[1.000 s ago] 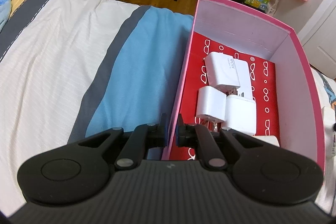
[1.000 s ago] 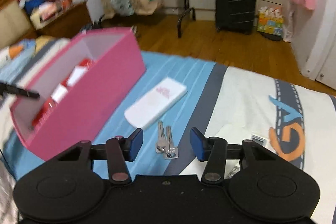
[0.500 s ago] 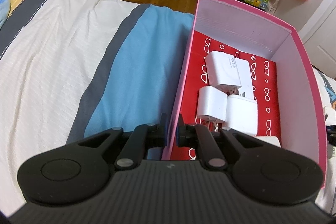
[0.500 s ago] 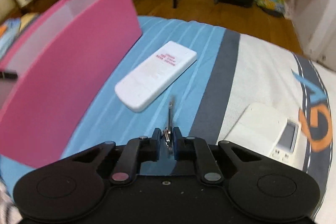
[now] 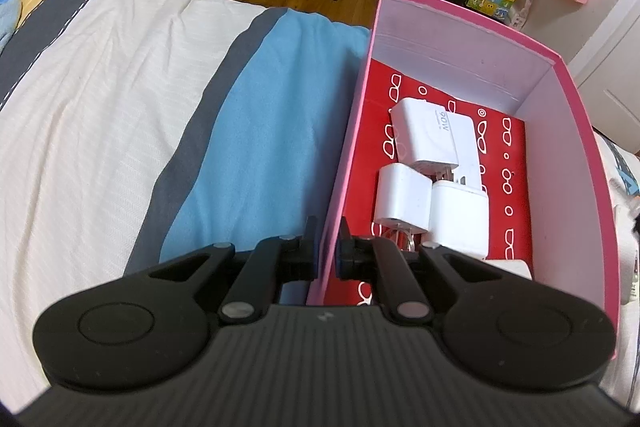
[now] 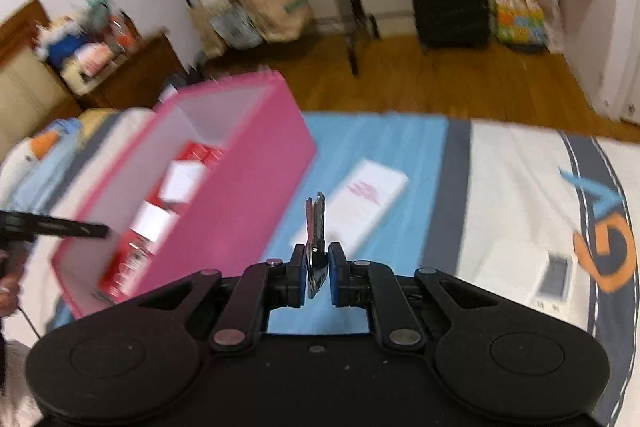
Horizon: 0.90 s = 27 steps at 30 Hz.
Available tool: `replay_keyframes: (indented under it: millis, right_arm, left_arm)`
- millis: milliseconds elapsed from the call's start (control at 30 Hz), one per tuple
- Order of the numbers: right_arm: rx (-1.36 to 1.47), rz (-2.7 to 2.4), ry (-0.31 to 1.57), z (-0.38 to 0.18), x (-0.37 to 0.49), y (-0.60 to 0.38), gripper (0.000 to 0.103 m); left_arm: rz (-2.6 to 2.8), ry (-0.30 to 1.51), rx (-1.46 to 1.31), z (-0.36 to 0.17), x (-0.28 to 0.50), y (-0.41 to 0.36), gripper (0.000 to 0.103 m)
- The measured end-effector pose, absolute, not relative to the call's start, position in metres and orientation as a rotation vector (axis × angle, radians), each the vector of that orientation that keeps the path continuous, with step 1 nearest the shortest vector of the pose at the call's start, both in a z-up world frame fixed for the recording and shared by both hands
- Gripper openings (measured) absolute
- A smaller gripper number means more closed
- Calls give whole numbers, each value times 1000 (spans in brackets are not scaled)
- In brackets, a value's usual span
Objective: Organize rigid objects
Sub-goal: 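Carry the keys into the pink box and release them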
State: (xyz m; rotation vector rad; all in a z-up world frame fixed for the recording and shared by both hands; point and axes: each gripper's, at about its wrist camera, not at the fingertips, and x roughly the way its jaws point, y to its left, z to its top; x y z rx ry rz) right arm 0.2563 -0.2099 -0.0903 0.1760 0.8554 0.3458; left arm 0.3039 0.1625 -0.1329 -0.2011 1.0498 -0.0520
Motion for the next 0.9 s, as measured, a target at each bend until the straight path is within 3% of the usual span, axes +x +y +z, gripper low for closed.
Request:
replay_keyframes:
  millis: [267, 500, 900]
  right_arm:
    - [285, 515, 769, -62, 243, -172, 13]
    - [84, 577, 806, -61, 246, -96, 13]
    - [-153, 518, 862, -94, 266, -52, 14]
  left_arm:
    - [-53, 1039, -177, -131, 299, 161, 5]
    - [-56, 1032, -173, -127, 295, 160, 5]
    - [-71, 1026, -165, -126, 293, 160, 5]
